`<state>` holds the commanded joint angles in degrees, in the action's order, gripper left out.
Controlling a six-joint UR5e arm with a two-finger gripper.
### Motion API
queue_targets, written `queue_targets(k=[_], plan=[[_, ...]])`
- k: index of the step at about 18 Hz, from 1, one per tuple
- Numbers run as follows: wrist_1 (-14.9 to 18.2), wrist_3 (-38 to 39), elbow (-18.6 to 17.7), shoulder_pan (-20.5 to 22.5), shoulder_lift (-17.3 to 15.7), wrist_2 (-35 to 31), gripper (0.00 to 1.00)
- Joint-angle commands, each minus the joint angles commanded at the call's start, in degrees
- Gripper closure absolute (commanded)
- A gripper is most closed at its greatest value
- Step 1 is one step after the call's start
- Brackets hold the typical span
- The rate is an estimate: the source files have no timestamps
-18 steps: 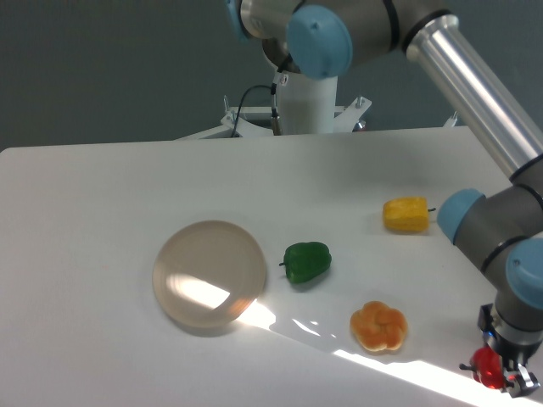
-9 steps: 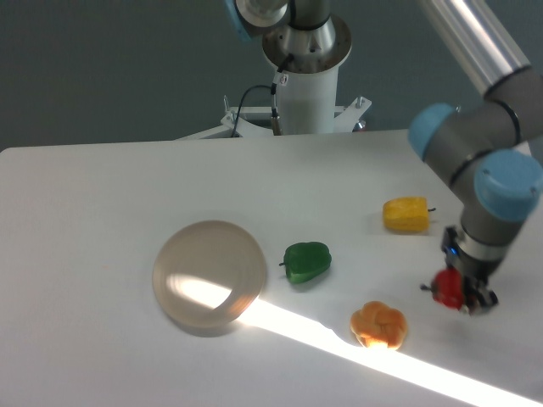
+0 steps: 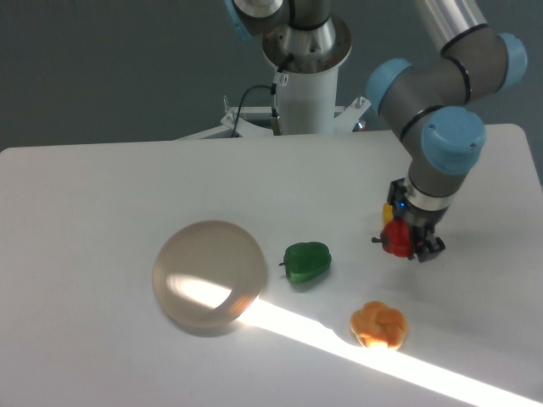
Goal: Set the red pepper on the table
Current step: 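Carry the held red pepper up and over toward the yellow pepper, then lower the red pepper onto the table beside the green pepper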
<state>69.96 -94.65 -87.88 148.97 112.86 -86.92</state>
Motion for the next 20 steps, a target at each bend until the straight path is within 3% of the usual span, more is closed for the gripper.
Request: queue_targets(k=[3, 11, 16, 20], plan=[[-0.44, -6.5, -2.19, -0.26, -0.45, 1.67, 0.47], [-4.92, -8.62, -9.31, -2.37, -1.5, 4.04, 0.47], [-5.8, -15.81, -11.7, -2.72, -1.68, 4.13, 0.47], [-6.16, -16.09, -12.05, -2.99, -1.59, 4.22, 0.47]])
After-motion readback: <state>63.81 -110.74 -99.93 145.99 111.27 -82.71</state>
